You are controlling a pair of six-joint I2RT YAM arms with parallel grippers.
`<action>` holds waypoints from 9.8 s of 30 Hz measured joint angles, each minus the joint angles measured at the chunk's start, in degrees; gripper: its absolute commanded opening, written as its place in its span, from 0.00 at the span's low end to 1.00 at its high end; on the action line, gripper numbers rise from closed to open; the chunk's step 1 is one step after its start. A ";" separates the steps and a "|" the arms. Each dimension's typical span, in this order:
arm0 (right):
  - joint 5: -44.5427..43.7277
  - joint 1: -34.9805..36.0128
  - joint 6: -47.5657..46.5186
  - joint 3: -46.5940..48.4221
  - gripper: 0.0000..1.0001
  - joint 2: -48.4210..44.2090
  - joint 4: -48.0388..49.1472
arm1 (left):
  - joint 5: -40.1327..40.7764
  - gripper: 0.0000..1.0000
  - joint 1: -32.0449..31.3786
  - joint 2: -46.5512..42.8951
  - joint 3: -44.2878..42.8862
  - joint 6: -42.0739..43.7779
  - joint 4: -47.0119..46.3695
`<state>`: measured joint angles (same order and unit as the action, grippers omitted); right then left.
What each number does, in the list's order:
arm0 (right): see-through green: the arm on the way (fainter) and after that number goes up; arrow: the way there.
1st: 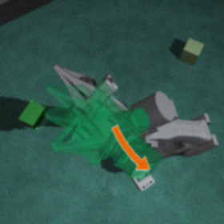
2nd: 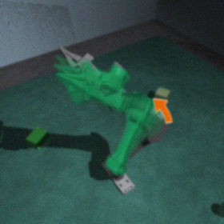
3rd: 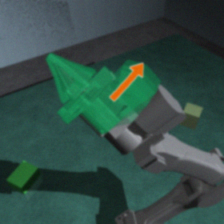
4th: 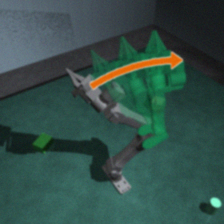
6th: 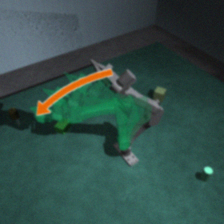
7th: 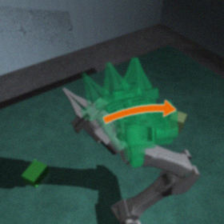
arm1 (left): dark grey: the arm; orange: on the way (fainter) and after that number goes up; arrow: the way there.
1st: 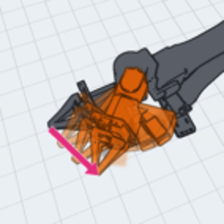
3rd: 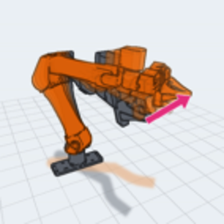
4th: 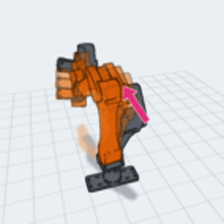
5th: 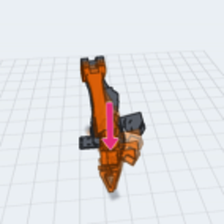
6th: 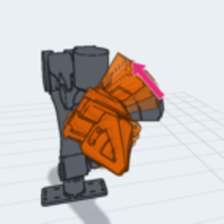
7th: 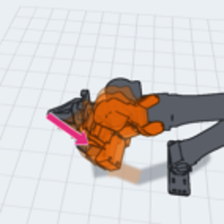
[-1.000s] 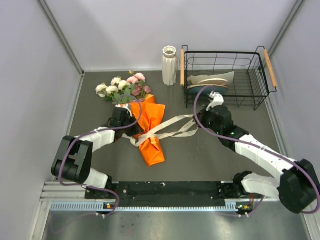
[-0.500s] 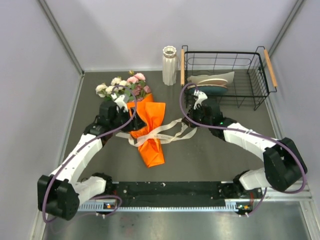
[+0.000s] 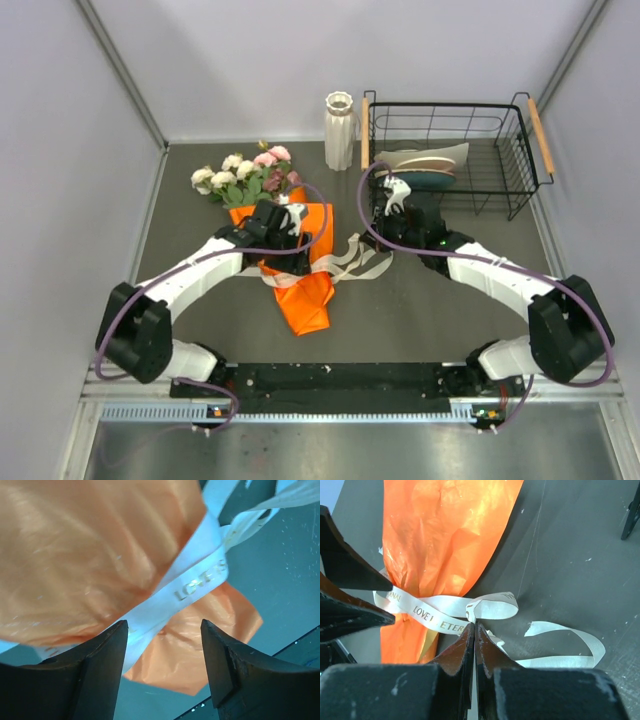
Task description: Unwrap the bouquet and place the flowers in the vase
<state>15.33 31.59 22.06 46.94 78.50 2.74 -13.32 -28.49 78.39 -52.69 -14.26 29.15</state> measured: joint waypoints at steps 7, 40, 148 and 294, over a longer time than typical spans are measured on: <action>1.03 0.00 0.04 -0.02 0.00 0.00 0.33 | 3.58 0.68 -8.74 7.87 -6.40 4.44 -0.04; 0.39 0.00 1.07 -2.71 0.00 0.33 1.86 | 10.56 0.00 -8.52 -2.95 -3.78 -3.43 -3.91; -44.09 10.60 -0.52 -8.02 0.00 -1.16 12.22 | 27.58 0.00 18.47 -14.69 24.55 -44.59 0.17; -15.23 17.92 -39.15 -2.14 0.64 26.91 34.05 | 26.99 0.00 43.98 -30.62 12.63 -45.31 -3.37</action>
<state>0.10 49.52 -17.08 44.80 105.41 36.80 13.67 15.49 47.77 -40.05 -59.57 25.78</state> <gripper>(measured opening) 0.657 0.010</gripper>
